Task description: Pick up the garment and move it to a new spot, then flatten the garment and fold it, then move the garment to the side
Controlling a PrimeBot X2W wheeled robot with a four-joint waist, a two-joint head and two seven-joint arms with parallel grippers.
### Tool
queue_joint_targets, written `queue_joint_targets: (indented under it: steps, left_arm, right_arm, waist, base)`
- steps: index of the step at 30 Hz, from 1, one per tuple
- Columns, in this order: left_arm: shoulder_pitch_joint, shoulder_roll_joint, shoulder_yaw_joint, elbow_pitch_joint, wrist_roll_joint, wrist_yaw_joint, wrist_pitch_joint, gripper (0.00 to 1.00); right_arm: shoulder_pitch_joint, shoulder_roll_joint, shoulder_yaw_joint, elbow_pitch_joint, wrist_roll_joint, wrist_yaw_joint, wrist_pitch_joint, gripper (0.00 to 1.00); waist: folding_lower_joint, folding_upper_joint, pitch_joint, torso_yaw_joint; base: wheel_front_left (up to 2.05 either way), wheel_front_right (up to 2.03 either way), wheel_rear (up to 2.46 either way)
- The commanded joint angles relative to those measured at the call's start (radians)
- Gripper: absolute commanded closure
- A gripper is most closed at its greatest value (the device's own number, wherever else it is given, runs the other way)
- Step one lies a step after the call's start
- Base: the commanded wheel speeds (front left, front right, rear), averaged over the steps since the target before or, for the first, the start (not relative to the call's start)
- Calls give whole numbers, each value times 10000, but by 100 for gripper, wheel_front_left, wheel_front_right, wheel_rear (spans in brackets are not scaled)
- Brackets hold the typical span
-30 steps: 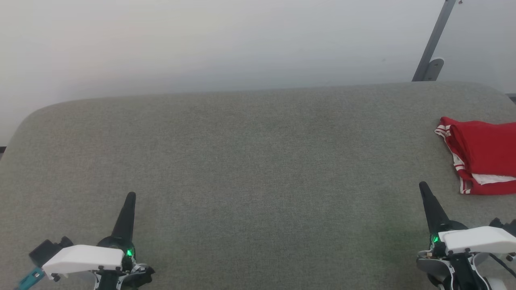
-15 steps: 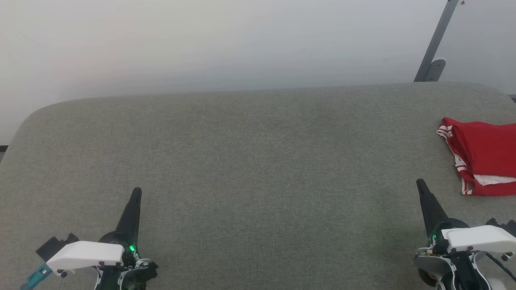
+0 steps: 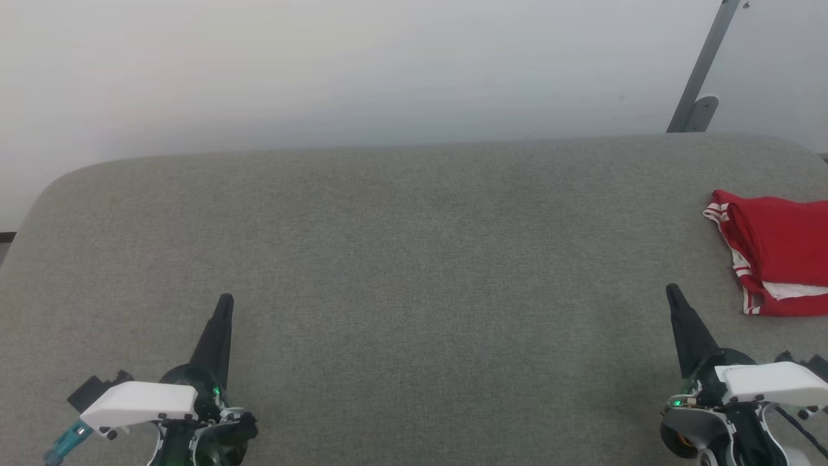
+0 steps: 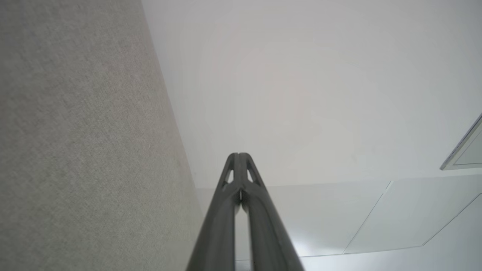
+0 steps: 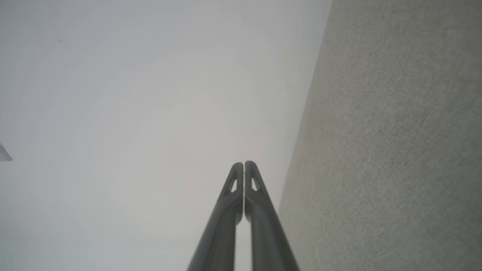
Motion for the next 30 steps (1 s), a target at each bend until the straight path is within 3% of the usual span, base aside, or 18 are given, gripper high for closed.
queue_joint_targets:
  steps: [1,30]
  left_arm:
    - [-122,-45,-9,16,-175,-30,85,100]
    - [-143,-48,-14,14,-225,-30,87,100]
  right_arm:
    - [-68,80,-35,-65,205,0,71,100]
    - [-59,77,-29,-61,235,0,85,100]
  waist:
    - [0,-1,-1,6]
    - [0,-1,-1,11]
  base:
    - [0,0,0]
    - [0,0,0]
